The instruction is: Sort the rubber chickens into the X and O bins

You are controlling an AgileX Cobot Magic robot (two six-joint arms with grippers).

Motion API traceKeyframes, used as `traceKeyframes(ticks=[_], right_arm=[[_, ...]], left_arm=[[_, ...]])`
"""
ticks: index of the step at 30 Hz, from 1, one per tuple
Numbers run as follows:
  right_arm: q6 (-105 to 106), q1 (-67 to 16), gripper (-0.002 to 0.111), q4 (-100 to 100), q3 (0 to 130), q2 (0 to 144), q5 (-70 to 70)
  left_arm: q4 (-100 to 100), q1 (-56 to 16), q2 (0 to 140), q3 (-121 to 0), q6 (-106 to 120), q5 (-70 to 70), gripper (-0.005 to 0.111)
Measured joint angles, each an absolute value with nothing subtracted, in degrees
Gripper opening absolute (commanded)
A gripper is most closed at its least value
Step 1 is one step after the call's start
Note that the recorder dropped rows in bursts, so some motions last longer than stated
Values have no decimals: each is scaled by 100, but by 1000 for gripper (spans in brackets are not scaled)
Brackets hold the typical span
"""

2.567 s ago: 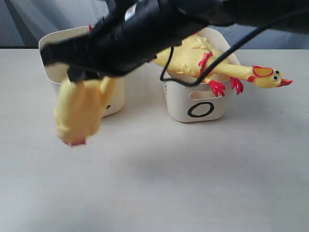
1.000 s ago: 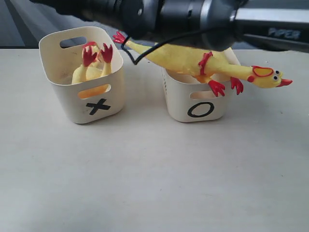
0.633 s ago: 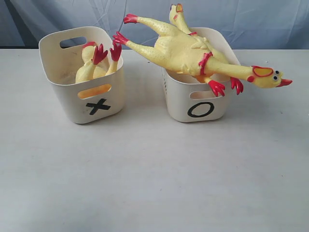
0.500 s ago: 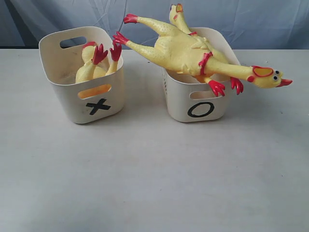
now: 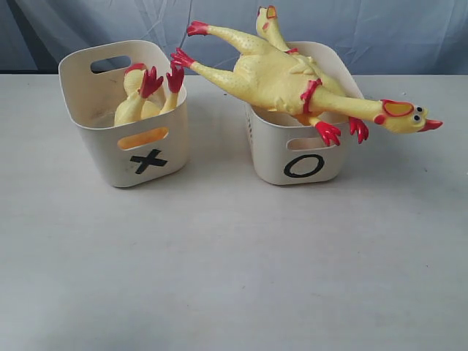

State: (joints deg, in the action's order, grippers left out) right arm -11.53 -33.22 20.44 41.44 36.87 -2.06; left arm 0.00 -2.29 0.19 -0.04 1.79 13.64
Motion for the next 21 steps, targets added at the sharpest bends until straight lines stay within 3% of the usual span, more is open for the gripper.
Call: traceKeyframes(ticks=[3,6,15,19,21], right_arm=[[-1158,-3159,-1,2066,3368,3666,370],[-1158,-3100,-1,2066,2935,3782,-316],[-1836,-3076,-1,0,2720,3866,-4439],[-1736,-3017,-1,357,2720,3651,-4492],[-1713,-2574,-1,556,2720,3085,-4179]], left_arm=[[0,-229,19,-4,179,1364,0],[0,-229,19,-4,179,1364,0],[0,-229,19,-4,179,1364,0],[0,-229,19,-4,179,1364,0],[0,-229,19,-4,179,1364,0]])
